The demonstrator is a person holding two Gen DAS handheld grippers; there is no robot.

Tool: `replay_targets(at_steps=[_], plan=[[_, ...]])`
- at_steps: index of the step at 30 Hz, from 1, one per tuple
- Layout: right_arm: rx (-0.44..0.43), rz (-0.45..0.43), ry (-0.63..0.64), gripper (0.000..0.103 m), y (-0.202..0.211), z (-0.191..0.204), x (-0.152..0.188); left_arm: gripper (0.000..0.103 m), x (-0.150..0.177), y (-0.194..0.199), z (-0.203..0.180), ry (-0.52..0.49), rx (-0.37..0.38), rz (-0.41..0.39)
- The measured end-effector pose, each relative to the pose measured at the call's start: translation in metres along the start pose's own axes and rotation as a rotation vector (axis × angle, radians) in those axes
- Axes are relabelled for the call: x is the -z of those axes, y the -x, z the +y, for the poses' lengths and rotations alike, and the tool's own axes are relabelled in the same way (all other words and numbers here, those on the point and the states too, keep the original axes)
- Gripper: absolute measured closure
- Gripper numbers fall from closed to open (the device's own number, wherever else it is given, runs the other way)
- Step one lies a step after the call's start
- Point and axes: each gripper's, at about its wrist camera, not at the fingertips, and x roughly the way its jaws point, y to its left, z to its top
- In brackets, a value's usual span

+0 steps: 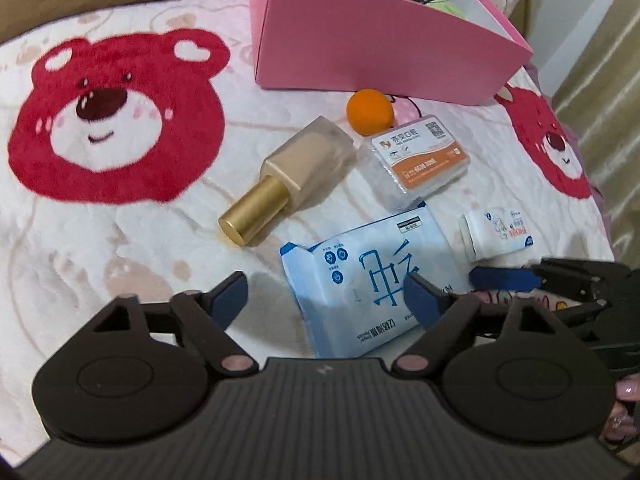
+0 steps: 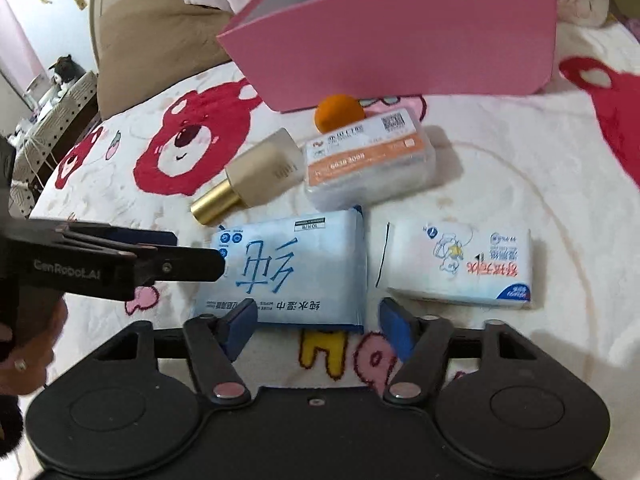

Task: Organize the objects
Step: 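Grasp the blue-printed tissue pack with the left tool and lift, then carry the tissue pack into the pink box and open the left tool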

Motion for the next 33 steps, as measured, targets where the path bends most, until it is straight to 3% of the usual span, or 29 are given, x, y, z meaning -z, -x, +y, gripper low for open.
replay_targets(at_steps=[3,6,17,27,33], plan=[[0.035,0.004,0.012,0.057,-0.005,0.003,0.002,0.049,0.006,-0.009,0.002,0.016,0.013,0.019],[0.054,0.018,-0.004,0.065,-0.008,0.000,0.000,0.062,0.013,-0.015,0.004,0.038,0.034,0.023],[0.086,0.010,0.050,0.065,-0.007,0.013,-0.001,0.065,0.014,-0.015,-0.003,0.079,0.051,0.006],[0.058,-0.044,0.073,0.062,0.033,0.036,0.003,0.065,0.007,0.023,-0.014,0.072,0.080,-0.012],[0.036,-0.076,0.045,0.059,0.054,0.038,-0.006,0.071,-0.006,0.046,-0.019,0.081,0.094,-0.014]])
